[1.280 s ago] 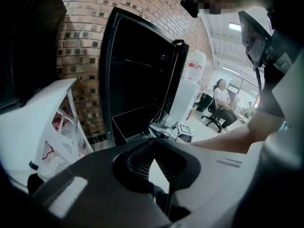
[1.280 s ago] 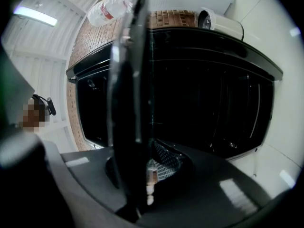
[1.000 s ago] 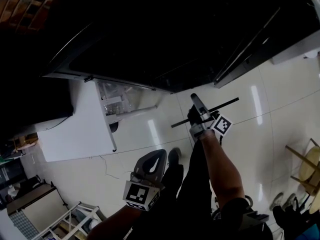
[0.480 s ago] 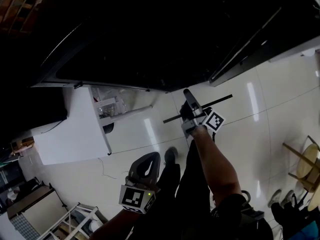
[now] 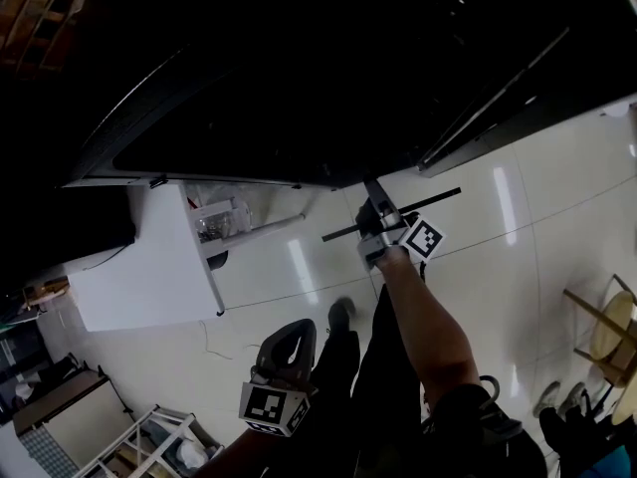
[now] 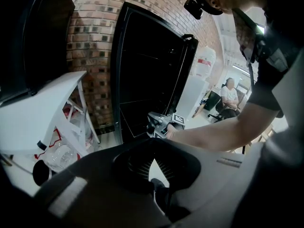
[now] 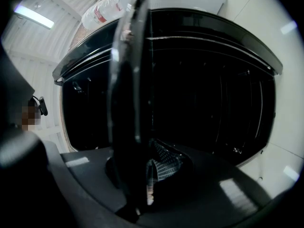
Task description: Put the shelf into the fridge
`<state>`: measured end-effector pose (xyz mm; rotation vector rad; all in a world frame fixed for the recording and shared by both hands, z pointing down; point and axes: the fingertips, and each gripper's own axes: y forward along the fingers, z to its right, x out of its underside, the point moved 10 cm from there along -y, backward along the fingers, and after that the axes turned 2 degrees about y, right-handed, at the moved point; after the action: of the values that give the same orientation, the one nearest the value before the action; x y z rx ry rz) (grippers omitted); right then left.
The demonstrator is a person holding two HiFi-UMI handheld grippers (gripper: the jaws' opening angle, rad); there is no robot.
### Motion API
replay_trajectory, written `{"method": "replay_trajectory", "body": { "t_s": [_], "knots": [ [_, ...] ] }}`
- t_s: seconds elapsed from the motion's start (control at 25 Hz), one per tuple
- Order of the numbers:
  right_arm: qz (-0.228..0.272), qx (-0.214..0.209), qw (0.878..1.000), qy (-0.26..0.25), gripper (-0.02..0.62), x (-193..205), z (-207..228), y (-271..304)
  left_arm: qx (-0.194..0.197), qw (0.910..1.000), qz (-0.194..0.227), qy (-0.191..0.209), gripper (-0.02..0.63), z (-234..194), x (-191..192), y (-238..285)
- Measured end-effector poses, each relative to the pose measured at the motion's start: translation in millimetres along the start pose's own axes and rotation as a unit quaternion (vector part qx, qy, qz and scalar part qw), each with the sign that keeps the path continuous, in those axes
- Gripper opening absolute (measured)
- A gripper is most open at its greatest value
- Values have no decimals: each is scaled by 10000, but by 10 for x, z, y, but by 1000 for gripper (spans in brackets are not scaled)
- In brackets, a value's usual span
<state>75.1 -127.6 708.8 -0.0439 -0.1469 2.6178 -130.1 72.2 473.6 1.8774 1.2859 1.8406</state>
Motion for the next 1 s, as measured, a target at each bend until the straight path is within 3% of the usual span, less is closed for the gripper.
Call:
{"method": "replay_trajectory", "body": {
  "t_s": [0.44,1.0],
  "knots": [
    [88,118,9999,-36,17,-49,12,224,15,9999,76,-119,-6,76,80,-16],
    [136,248,9996,-53,17,-106,18,447,-518,9974,369,-344,-6,-127,-117,-35]
  ]
}}
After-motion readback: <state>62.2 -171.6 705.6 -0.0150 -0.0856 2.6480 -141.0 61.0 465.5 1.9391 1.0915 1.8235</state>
